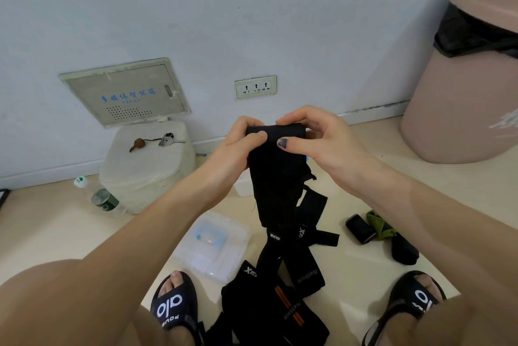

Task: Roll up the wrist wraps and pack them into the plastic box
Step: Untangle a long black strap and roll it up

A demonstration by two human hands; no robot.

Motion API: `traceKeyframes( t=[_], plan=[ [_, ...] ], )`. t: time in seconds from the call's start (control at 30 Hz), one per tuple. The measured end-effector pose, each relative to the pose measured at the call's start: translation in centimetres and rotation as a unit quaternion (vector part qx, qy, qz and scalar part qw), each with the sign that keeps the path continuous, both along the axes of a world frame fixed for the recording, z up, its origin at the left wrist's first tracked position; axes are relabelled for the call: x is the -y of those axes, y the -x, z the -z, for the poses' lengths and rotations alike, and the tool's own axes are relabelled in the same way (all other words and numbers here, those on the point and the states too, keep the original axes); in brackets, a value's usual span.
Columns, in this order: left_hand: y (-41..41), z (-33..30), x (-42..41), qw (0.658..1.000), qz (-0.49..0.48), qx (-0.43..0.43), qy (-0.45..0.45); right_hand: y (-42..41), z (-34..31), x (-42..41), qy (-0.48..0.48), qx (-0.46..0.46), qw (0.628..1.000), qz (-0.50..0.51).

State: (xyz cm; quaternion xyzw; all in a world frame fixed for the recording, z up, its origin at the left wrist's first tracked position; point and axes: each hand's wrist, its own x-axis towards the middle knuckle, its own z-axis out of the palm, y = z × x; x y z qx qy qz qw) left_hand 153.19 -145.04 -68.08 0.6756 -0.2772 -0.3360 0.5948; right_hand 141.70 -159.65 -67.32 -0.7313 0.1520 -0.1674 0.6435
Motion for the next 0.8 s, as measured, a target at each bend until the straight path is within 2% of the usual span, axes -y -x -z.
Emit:
traceKeyframes(
  t=[0.2, 0.43, 0.6, 0.8],
  plan=[
    [-0.35, -0.31, -0.5, 0.998, 0.032, 0.023, 0.039, 0.2, -0.28, 0.57, -0.061, -0.078, 0.994, -0.04],
    [-0.39, -0.31, -0.55, 0.998, 0.025, 0.029, 0.056, 0.24, -0.19, 0.59, -0.024, -0.028, 0.999, -0.023],
    [-0.25, -0.27, -0.28, 1.0, 0.02, 0.006, 0.005, 0.35, -0.17, 0.64, -0.016, -0.002, 1.0, -0.007],
    [0.07, -0.16, 0.0, 1.0, 0.009, -0.011, 0.004, 0.14, 0.33, 0.17, 0.061, 0.01, 0.998, 0.001]
  ],
)
